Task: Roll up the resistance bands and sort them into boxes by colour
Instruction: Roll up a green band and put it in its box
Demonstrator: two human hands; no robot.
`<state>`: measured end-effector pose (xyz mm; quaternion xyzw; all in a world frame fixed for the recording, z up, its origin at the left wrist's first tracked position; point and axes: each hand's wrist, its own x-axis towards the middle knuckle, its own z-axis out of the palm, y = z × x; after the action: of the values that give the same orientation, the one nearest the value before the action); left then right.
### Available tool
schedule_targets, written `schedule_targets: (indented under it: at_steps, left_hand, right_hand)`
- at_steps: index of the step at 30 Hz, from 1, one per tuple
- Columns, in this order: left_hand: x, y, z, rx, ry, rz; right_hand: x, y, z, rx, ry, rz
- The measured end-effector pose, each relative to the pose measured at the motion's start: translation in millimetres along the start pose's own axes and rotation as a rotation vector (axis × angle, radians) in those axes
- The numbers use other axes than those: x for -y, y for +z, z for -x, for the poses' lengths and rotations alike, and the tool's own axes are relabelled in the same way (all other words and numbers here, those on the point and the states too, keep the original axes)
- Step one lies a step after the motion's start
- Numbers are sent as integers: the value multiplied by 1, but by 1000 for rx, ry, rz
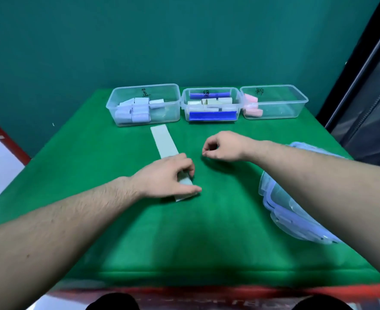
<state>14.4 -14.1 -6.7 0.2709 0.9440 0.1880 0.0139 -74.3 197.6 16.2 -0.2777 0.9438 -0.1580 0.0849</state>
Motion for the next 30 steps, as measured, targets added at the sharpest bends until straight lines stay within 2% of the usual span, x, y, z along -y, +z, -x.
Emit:
schedule_targets:
  at_steps: [4, 10, 13, 16, 21, 24, 27, 30]
  left_hand:
    - [-3, 13, 41, -14, 28, -105]
    - [-19, 25, 61, -247, -118, -158]
    - [-31, 32, 66, -331, -209, -44]
    - [-46, 41, 75, -351, -186, 91]
    - [-68, 58, 94, -439, -197, 328]
    - [-74, 65, 104, -449, -206, 439]
    - [-75, 70, 112, -438, -189, 443]
    - [-75, 73, 114, -474, -134, 372]
  right_hand:
    - [15, 18, 21, 59, 2, -51]
    - [38, 33, 52, 101, -37, -146]
    - [48, 45, 70, 63, -121, -163]
    - [55, 58, 90, -19, -169, -242]
    - [63, 71, 127, -31, -83, -642]
    - [61, 77, 141, -42, -73, -765]
    - [63, 85, 148, -51, -64, -784]
    - [65, 93, 148, -136, -73, -680]
